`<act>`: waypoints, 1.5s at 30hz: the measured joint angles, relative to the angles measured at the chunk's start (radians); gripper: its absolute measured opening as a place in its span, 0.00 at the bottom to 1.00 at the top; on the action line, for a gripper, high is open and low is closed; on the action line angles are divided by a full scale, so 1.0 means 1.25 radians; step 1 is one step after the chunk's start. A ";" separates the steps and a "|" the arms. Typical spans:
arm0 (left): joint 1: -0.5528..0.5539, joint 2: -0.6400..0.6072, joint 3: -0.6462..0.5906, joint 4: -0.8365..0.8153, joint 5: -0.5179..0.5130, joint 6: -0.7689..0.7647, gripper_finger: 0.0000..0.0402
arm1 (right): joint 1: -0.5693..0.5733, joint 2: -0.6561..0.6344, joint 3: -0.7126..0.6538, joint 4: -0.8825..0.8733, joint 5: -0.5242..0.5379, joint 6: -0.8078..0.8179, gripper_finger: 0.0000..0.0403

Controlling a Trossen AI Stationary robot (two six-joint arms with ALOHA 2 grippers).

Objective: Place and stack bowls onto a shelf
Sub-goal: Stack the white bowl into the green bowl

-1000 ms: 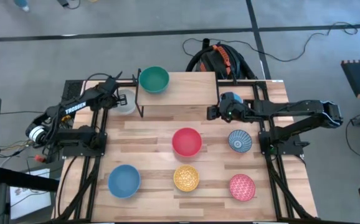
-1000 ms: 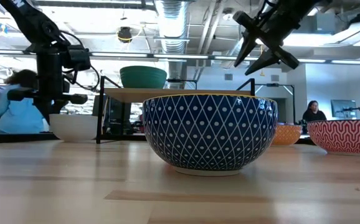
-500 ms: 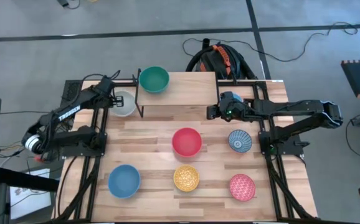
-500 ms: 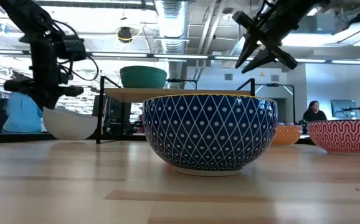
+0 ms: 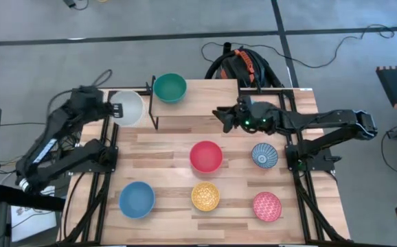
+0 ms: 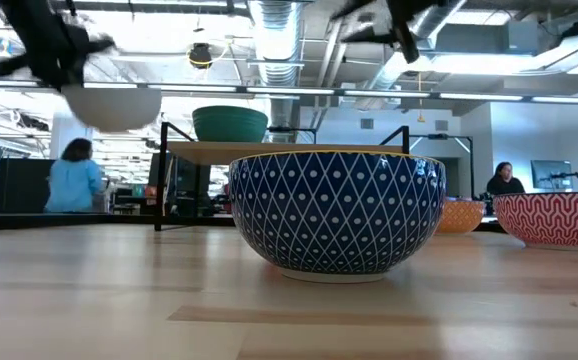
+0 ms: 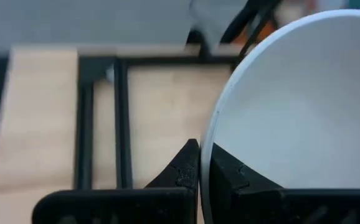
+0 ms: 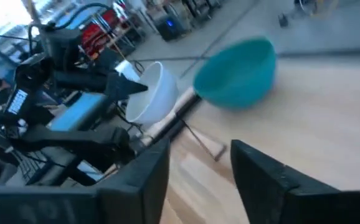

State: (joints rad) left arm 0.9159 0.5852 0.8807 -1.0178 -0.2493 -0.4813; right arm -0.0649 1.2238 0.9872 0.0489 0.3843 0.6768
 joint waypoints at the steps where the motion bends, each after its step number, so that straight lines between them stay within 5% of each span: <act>1: -0.008 -0.008 0.028 -0.006 -0.011 0.016 0.00 | -0.001 0.011 0.022 -0.005 -0.001 -0.026 0.53; 10: -0.077 0.001 0.182 0.067 -0.017 0.125 0.00 | -0.019 0.239 0.396 -0.123 -0.015 -0.227 0.59; 23: -0.244 0.133 0.192 0.258 -0.033 0.201 0.00 | -0.055 0.527 0.875 -0.349 -0.089 -0.342 0.59; 31: -0.320 0.241 0.251 0.289 -0.143 0.327 0.00 | -0.091 0.598 1.002 -0.390 -0.116 -0.415 0.63; 45: -0.439 0.378 0.420 0.297 -0.221 0.522 0.00 | -0.121 0.609 1.014 -0.489 -0.120 -0.416 0.60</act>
State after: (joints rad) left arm 0.3670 1.0578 1.4058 -0.6463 -0.5260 0.1713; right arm -0.2165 1.9846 2.2546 -0.5623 0.2340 0.1570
